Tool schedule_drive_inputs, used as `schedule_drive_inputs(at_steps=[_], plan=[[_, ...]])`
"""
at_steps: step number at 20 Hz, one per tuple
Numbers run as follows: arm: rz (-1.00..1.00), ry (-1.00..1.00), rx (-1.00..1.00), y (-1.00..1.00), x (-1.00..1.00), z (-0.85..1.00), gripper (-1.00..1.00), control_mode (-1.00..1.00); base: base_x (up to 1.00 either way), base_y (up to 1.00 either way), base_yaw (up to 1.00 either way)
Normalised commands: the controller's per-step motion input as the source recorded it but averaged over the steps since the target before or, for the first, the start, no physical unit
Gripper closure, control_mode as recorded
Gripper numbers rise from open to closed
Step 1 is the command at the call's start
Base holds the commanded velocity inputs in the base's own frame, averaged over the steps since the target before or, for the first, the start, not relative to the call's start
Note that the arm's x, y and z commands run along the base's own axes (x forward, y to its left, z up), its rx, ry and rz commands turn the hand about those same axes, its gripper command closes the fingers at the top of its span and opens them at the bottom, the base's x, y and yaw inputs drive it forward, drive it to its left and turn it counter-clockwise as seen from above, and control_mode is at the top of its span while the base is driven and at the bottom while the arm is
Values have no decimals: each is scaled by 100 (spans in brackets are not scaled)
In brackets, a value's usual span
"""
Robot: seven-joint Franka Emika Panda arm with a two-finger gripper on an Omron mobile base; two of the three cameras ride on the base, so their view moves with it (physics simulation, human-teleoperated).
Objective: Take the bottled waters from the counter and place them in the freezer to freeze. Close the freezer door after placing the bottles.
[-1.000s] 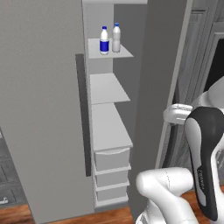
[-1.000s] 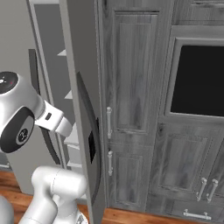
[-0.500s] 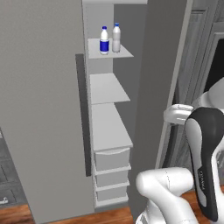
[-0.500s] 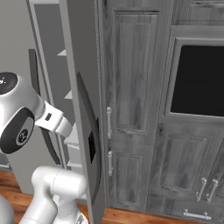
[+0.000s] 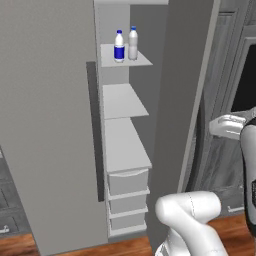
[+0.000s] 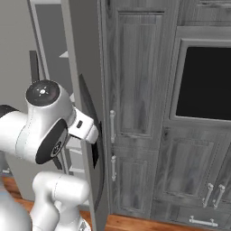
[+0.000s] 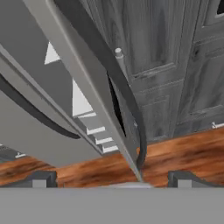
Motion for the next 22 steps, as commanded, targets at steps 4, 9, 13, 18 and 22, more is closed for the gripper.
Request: schedule_drive_inputs(at_steps=[4,9,13,18,22], plan=[[12,-15,20,-77,63,-8,-100,-100,0,0,0],[21,-5,7,-62,81,-45,-100,-100,0,0,0],[48,-15,8,-21,89,-50,-100,-100,0,0,0],[36,-9,0,1,20,-21,-100,-100,0,0,0],[28,-2,0,21,0,0,-100,-100,0,0,0]])
